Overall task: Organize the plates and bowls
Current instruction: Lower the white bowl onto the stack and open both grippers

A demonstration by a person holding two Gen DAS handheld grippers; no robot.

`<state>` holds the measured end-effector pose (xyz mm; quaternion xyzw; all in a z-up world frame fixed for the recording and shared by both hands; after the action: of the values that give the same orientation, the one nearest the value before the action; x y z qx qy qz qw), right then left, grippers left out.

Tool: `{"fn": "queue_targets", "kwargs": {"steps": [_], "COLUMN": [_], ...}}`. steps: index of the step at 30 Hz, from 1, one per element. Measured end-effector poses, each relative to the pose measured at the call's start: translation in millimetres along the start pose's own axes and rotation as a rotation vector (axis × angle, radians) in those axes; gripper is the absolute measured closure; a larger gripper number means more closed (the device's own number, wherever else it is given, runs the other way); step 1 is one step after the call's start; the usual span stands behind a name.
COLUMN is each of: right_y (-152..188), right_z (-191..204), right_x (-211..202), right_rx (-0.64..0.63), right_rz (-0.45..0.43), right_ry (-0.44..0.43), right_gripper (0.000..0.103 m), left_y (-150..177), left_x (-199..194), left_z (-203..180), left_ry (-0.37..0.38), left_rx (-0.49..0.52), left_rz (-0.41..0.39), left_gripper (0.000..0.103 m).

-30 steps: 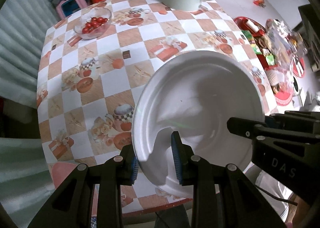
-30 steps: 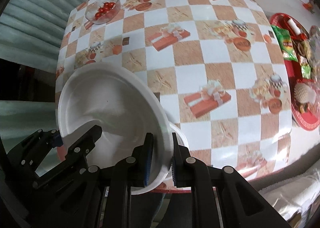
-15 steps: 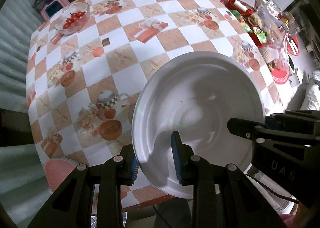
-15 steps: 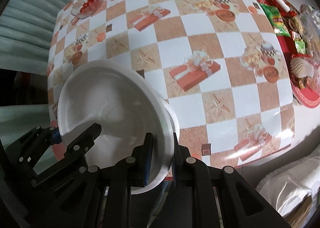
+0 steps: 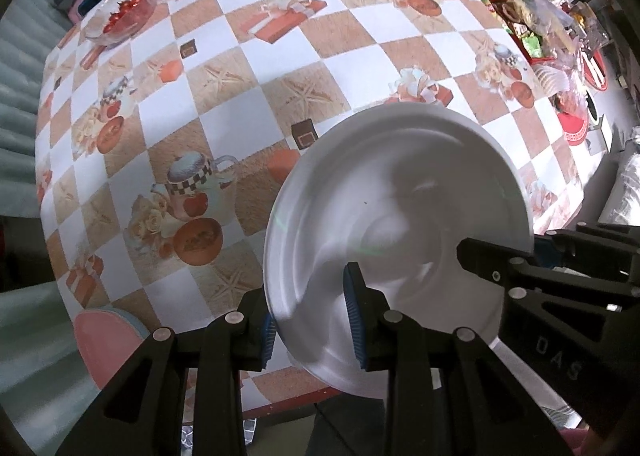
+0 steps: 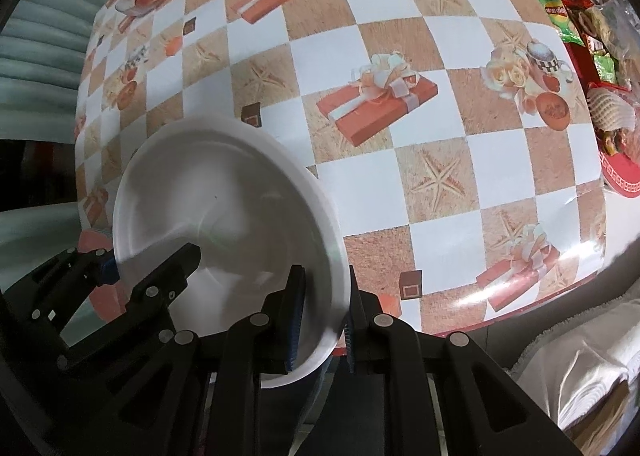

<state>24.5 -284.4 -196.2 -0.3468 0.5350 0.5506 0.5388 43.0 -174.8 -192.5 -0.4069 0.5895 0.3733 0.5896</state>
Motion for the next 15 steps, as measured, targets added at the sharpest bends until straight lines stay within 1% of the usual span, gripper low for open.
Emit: {"fn": "queue_targets", "kwargs": {"steps": [2,4,5,6,8,10,11,12,13,14,15], "right_y": [-0.4,-0.5,-0.3,-0.4,-1.0,-0.9,-1.4,-1.9,-2.6,-3.1,-3.8], "right_z": [-1.5,-2.4,-2.5,-3.0,-3.4,-3.4,-3.1,-3.1,-3.4,-4.0,-4.6], "right_x": [3.4,5.5,6.2,6.8,8.4,7.8,7.1,6.2,5.9,4.9,3.2], "right_rx": [0.002,-0.002,-0.002,-0.001,-0.002,-0.008,-0.012,-0.013,-0.012,-0.011,-0.012], "right_rz": [0.006,0.009,0.012,0.014,0.022,0.021,0.018,0.018,0.017,0.015,0.008], "right_ry": [-0.004,-0.007,-0.011,-0.016,-0.023,-0.02,-0.02,-0.025,-0.028,-0.028,-0.03], "right_gripper": [0.084,0.084,0.084,0.084,0.084,0.084,0.084,0.083,0.079,0.052,0.019], "left_y": [0.5,1.2,2.2,2.6,4.0,4.4,4.6,4.9,5.3,5.3,5.2], "left_x": [3.3,4.6,5.2,5.4,4.8,2.4,1.3,0.5,0.4,0.2,-0.8], "left_z": [-2.9,-5.8,-6.7,-7.5,-9.1,-8.3,-7.0,-5.1,-3.4,-1.7,1.3], "left_ry": [0.009,0.016,0.017,0.021,0.035,0.026,0.02,0.013,0.013,0.016,0.02], "left_rx": [0.011,0.019,0.021,0.022,0.024,0.027,0.028,0.027,0.025,0.019,0.009], "left_rz": [0.004,0.005,0.006,0.007,0.007,-0.003,-0.006,-0.005,-0.001,0.0,-0.004], "left_gripper": [0.067,0.058,0.057,0.054,0.043,0.025,0.022,0.021,0.021,0.02,0.017]}}
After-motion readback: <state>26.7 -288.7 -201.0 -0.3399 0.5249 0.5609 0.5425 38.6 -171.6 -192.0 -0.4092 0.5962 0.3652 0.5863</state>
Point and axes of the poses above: each gripper's, at about its wrist camera, not at the fingertips, and x roughly the way its jaws point, z to its left, y to its underside, the point moved 9 cm from there along x, roughly the way its jaws point, and after that the axes turned 2 degrees about -x, right-handed, at the moved point
